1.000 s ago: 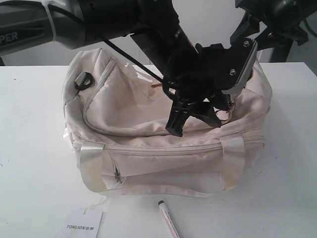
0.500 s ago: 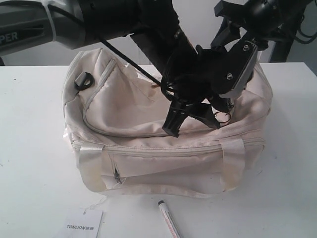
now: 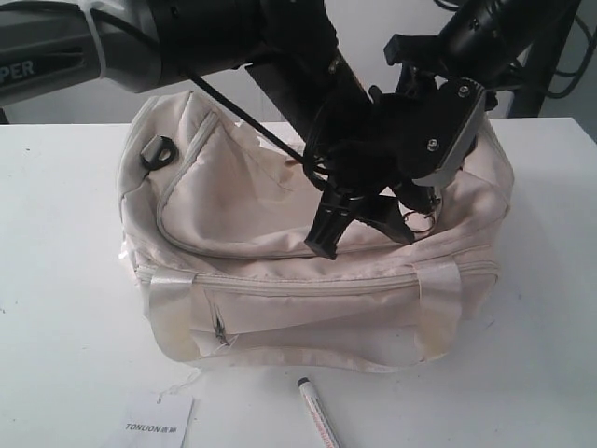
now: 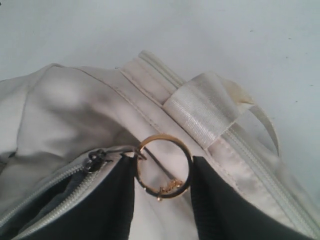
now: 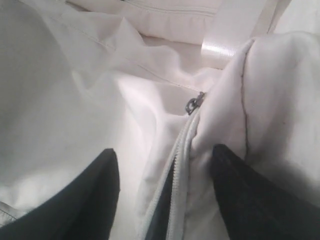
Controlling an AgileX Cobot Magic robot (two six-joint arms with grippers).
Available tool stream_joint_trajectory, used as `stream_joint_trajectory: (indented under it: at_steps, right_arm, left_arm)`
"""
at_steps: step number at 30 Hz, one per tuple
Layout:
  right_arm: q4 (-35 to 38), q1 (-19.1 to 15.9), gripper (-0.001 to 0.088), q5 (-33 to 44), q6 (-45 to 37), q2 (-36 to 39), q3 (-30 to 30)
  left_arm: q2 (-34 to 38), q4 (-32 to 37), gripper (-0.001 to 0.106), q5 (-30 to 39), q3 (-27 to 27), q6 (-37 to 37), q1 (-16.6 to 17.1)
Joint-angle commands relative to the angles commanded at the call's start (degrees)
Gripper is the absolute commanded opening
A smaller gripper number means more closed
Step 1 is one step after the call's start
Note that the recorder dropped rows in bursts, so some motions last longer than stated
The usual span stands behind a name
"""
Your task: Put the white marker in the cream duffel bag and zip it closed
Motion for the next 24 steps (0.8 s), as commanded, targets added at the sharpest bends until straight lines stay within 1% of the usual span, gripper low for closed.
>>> stream_joint_trajectory:
  at_steps: [11,14,16,22,24]
  right_arm:
    - [-0.26,0.11,0.0528,0.0,1.18,3.52,0.0]
    - [-0.26,0.11,0.0492,0.0,1.18,4.11,0.0]
    - [0.12,0.11,0.0424,0.0,1.18,4.36,0.0]
    - [0.02,0.11,0.0084,0.0,0.69,4.73,0.0]
    - [0.02,0.11,-0.0003,0.0,0.4,4.73,0.0]
  left_arm:
    - [0.0,0.0,0.0,-0.16,0.0,0.0,0.0]
    - [0.0,0.0,0.0,-0.16,0.0,0.0,0.0]
    - [0.0,0.0,0.0,-0.16,0.0,0.0,0.0]
    - [0.0,0.0,0.0,-0.36,0.0,0.0,0.0]
    - [0.0,0.0,0.0,-0.62,0.0,0.0,0.0]
